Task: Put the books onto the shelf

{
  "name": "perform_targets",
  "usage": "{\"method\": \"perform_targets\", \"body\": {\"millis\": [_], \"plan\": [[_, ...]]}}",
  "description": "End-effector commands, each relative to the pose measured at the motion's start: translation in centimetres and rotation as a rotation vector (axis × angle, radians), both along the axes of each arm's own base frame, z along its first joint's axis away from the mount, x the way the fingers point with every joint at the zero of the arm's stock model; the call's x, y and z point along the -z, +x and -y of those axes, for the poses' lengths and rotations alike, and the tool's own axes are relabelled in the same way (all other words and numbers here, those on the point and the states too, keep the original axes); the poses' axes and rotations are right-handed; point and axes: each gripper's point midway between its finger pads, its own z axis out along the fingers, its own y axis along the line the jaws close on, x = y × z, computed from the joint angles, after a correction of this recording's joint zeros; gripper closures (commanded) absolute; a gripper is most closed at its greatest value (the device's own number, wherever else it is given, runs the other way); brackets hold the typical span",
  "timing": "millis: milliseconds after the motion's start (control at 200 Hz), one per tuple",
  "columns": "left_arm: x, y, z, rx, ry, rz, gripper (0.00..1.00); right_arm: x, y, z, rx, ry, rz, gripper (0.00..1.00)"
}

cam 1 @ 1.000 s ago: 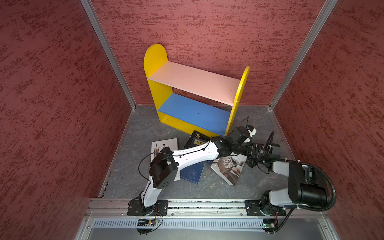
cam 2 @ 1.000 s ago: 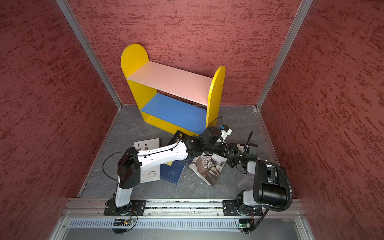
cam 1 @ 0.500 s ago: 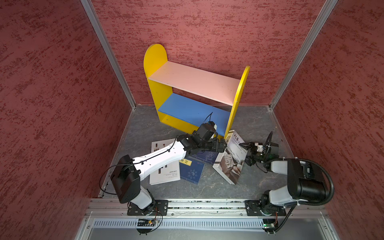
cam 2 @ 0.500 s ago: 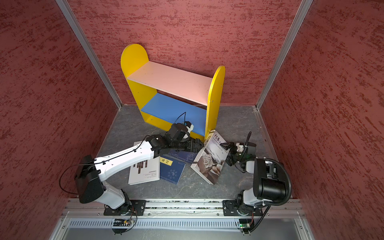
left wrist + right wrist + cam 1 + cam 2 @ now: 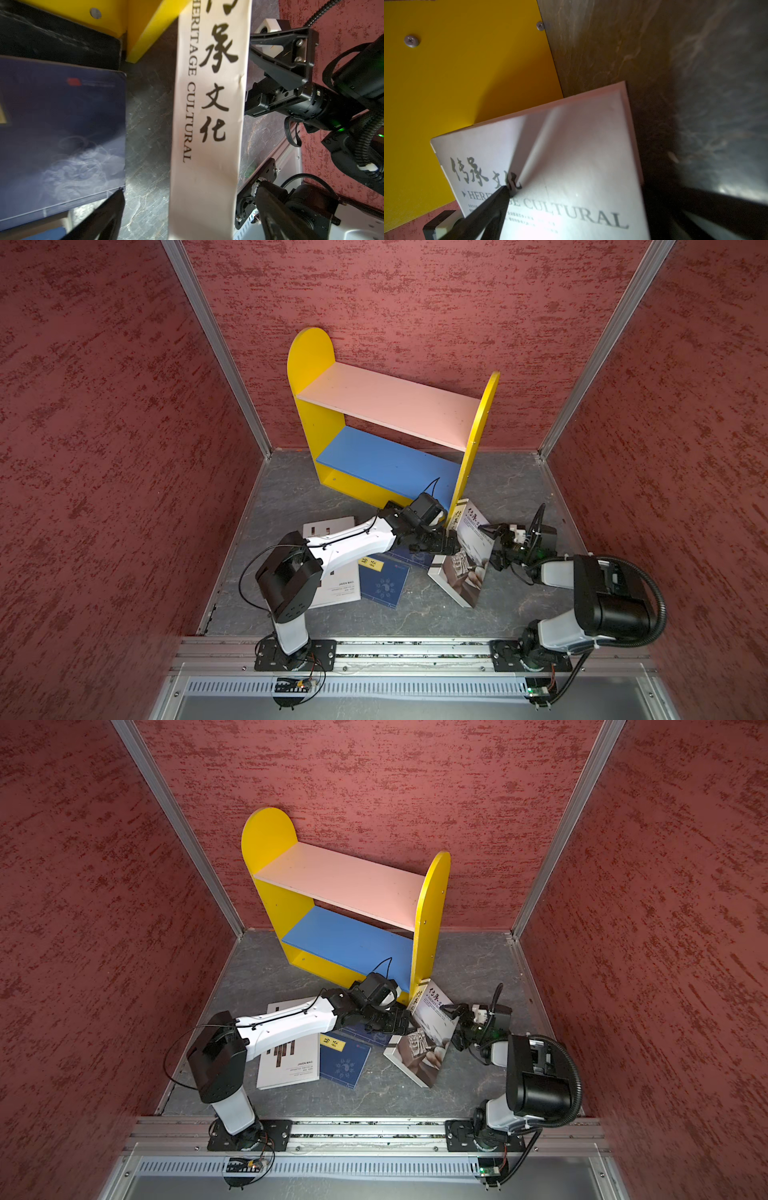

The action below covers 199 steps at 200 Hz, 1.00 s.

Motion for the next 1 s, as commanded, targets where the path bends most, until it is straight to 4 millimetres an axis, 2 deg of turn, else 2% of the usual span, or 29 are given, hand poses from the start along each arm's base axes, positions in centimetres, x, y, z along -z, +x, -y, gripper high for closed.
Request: {"method": "perform_targets", "body": {"millis": [0,95,266,396,611,701,721,822,992], "plan": [[-0.4,-0.7,2.1,0.048,-0.028,-0.019,0.08,3.8,-2.5,-0.6,0.021,-0.014,-0.173,0.01],[-0.4,-0.9,3.0,0.067,-0.03,-0.023,0.14,3.7,-2.5,-0.7,0.017,-0.01,-0.169,0.01],[0.0,-0.8,3.5,0.071,-0.036,-0.035,0.36,3.4,-2.6,-0.8,0.013,-0.008,-0.162,0.01],[-0.1,-0.6,3.4,0.067,-0.031,-0.022,0.4,3.3,-2.5,-0.9,0.008,-0.003,-0.159,0.01],[-0.6,-0.5,2.9,0.061,-0.003,0.006,0.59,2.3,-2.6,-1.2,-0.015,0.007,-0.131,0.01],[-1.6,-0.7,2.8,0.07,-0.007,0.035,0.65,1.9,-2.6,-1.1,-0.02,-0.009,-0.129,0.01],[-1.9,-0.7,2.7,0.071,-0.01,0.043,0.66,1.1,-2.4,-1.0,-0.019,-0.02,-0.102,0.01],[-3.2,-1.2,2.5,0.085,-0.027,0.062,0.7,0.0,-2.1,-0.6,-0.015,-0.058,-0.08,0.01],[-5.9,-3.5,1.6,0.119,-0.074,0.083,0.74,-2.8,-1.7,0.3,-0.017,-0.133,-0.013,0.01]]}}
